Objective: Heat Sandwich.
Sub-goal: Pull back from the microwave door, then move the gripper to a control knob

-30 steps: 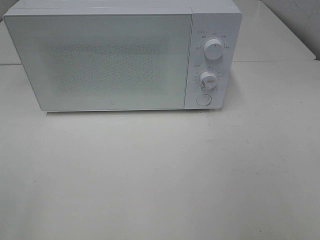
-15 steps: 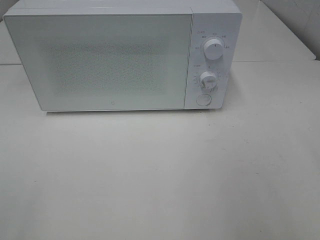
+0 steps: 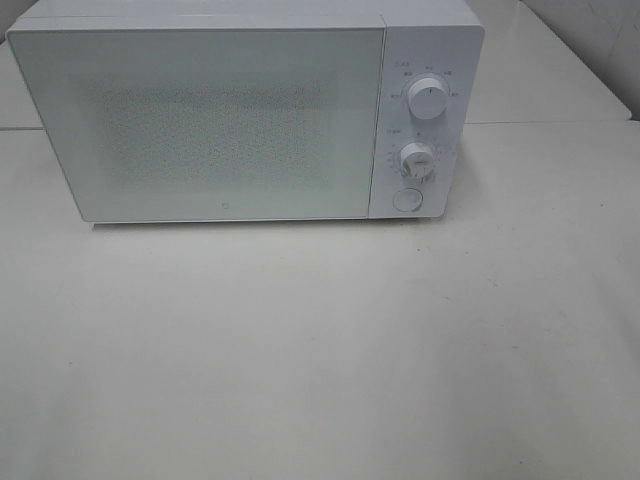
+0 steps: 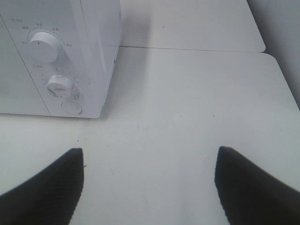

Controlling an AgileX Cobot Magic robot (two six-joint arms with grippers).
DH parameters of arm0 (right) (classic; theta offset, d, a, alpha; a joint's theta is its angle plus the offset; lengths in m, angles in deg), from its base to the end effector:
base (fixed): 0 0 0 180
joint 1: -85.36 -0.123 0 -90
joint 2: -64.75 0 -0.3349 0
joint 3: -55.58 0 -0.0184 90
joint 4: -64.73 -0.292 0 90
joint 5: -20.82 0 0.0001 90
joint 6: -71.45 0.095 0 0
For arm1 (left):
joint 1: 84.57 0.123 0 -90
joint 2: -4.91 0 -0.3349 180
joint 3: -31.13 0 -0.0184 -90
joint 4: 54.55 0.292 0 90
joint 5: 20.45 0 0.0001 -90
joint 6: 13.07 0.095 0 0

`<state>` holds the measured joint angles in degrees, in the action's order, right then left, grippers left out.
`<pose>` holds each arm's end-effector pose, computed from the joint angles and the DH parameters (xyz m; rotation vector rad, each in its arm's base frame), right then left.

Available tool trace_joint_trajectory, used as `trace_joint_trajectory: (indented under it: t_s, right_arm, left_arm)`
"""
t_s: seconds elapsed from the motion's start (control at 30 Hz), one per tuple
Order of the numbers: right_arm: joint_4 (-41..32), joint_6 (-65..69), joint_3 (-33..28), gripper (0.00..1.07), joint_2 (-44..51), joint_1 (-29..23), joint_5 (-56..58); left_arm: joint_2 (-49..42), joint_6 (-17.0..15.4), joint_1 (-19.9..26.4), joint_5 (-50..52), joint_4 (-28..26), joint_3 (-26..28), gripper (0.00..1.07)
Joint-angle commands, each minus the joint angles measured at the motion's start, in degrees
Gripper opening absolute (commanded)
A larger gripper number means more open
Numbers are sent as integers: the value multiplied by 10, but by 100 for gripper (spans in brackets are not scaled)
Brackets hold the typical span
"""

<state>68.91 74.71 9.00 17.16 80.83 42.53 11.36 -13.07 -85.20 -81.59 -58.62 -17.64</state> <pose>0.1519 0.0095 0.3259 -0.0738 2.0201 0.0159 -0.0185 -0.0057 0.3002 0.0155 2.0300 -0.0917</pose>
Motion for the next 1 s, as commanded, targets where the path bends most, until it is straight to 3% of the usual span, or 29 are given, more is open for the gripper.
trace_joint_trajectory:
  t_s: [0.03,0.67,0.83,0.9,1.0]
  right_arm:
    - [-2,-7,5,75,-22,5,-35]
    - [2,-5,5,75,-193,5,-272]
    - [2,-13,-20,75,-237,3,-429]
    - [-11,-33,-49,75,-258,3,-535]
    - [-52,-68,-68,75,-277,3,-600]
  left_arm:
    - [-15,0,1,0,1,-1,98]
    - [-15,0,1,0,1,-1,98]
    - [-15,0,1,0,1,-1,98]
    - [-15,0,1,0,1,-1,98]
    - [-15,0,1,0,1,-1,98]
